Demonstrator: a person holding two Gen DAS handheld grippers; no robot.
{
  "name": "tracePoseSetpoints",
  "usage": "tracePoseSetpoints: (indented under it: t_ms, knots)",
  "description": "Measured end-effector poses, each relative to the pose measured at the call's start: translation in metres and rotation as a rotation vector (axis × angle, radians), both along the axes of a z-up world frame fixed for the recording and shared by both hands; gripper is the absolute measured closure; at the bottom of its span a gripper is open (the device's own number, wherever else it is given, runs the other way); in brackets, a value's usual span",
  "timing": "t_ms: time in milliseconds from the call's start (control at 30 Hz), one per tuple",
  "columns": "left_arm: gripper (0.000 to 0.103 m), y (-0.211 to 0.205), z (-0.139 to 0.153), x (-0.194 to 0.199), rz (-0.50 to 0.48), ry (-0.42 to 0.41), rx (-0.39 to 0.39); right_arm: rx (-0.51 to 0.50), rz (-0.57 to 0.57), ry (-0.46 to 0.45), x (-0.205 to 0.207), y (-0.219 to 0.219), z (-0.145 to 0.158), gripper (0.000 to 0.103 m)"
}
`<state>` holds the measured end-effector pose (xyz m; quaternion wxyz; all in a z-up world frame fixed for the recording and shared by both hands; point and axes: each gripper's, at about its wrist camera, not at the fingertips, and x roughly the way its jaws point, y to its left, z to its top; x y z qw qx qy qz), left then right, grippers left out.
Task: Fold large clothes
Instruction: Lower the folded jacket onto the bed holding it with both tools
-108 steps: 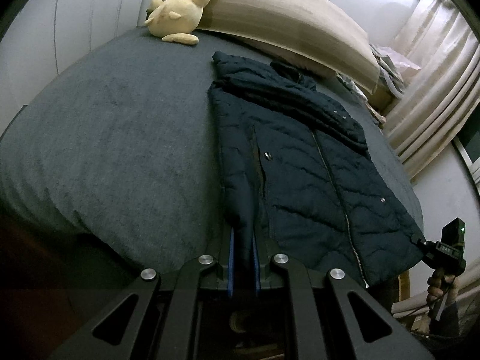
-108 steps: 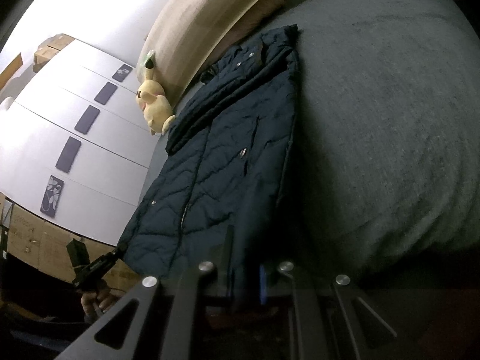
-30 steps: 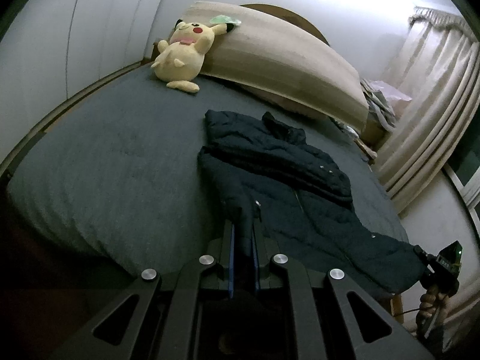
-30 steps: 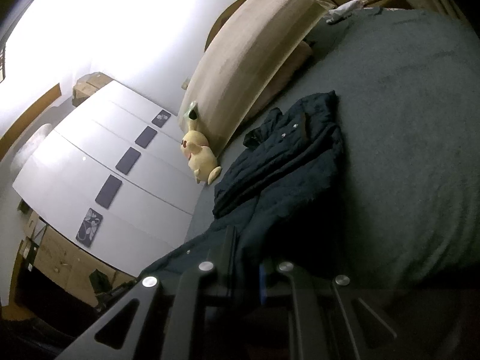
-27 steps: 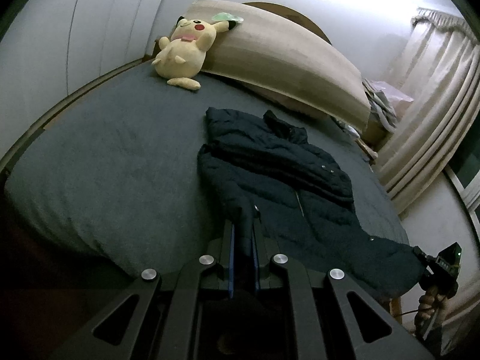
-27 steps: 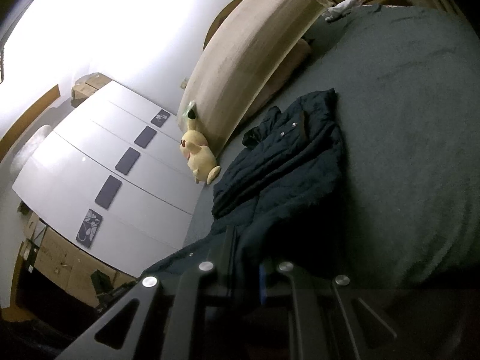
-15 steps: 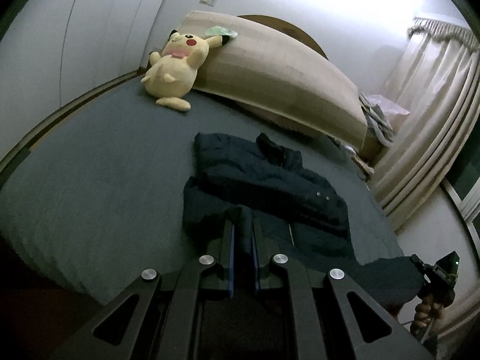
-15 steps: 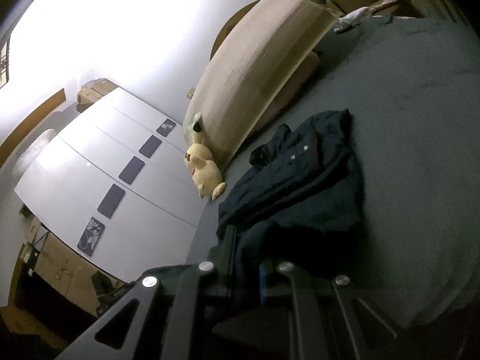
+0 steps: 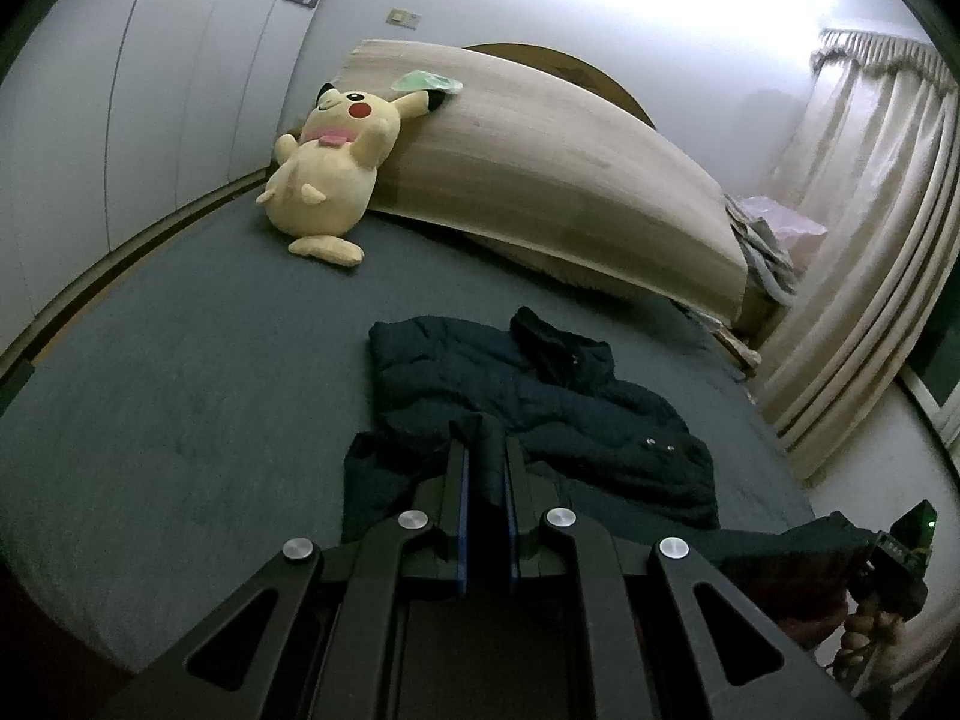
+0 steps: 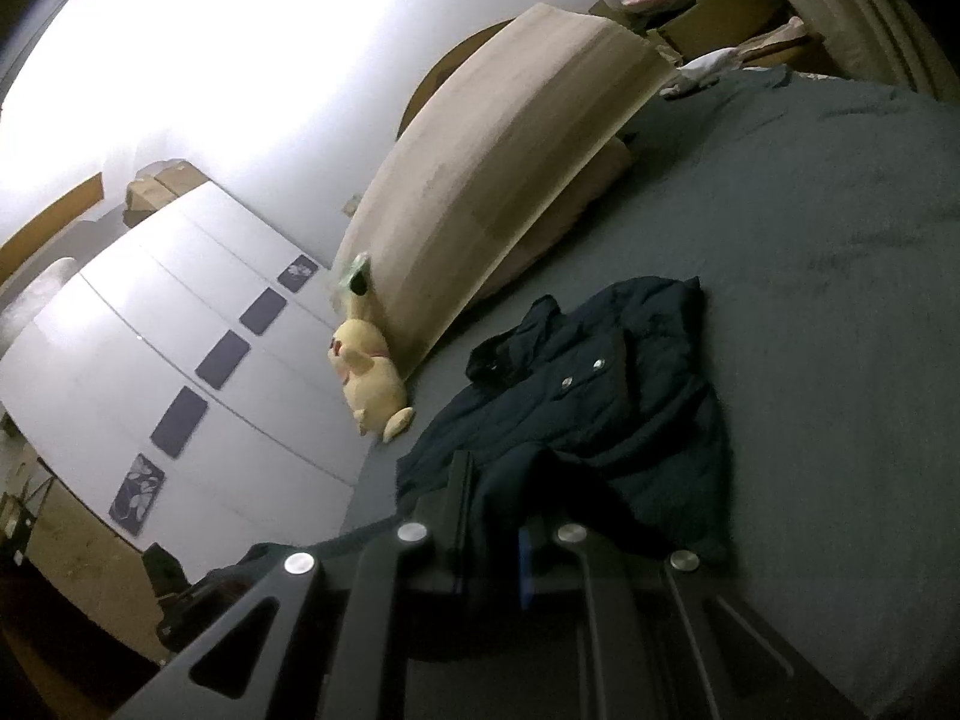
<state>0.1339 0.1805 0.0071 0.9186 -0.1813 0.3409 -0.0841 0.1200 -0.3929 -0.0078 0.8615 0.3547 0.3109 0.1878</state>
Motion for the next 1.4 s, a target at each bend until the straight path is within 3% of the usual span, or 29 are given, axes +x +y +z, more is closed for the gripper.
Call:
tracePoseSetpoints:
  t_ms: [967,1400]
  knots:
    - [0.093,-0.013,-0.011,0.05,0.046,0.021,0.088,-0.275,-0.085,0.042,0.062,0.034,0.014,0.091]
    - [0.093,-0.02,-0.017,0.068,0.05,0.035,0.126,-0.291,-0.081,0.051,0.077,0.035,0.01,0.091]
